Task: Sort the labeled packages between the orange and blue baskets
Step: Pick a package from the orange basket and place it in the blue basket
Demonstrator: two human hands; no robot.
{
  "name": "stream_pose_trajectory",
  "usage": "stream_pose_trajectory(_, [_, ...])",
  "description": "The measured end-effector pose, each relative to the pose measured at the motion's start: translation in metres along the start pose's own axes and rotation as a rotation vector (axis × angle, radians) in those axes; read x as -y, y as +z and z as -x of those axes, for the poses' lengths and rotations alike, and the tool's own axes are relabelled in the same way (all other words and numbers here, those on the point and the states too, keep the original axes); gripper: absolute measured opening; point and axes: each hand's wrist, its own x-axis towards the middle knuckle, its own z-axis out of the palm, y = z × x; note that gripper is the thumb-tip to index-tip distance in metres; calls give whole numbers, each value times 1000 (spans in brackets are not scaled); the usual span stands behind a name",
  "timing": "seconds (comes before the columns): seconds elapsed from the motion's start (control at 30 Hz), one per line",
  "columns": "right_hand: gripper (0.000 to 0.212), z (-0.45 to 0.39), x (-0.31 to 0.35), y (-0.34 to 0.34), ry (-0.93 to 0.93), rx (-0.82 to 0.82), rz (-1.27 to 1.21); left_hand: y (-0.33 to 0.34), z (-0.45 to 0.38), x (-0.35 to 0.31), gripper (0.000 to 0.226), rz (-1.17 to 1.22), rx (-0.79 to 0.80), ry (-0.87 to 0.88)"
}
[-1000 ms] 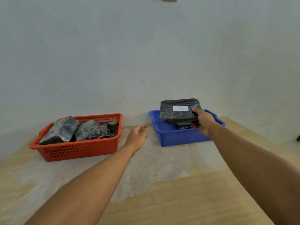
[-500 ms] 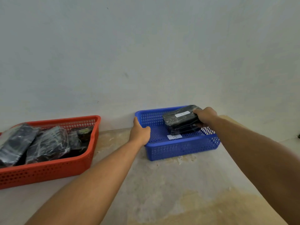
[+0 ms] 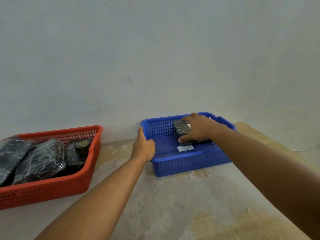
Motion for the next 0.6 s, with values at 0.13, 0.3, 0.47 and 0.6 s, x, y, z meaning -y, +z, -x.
stream_pose_trajectory(0.13, [89, -5, 3, 16, 20, 35, 231, -1, 0, -1, 63, -4, -2, -18])
stream_pose_trajectory(0.3, [86, -15, 4, 18, 64, 40, 298, 1, -2, 2, 66, 1, -22, -3])
stream_pose_trajectory(0.47, [91, -14, 3, 23, 58, 17, 322, 0, -2, 2, 71, -17, -46, -18])
stream_pose_trajectory(0.6, [106, -2, 14, 23, 72, -4, 243, -9, 9, -8, 70, -86, -131, 38])
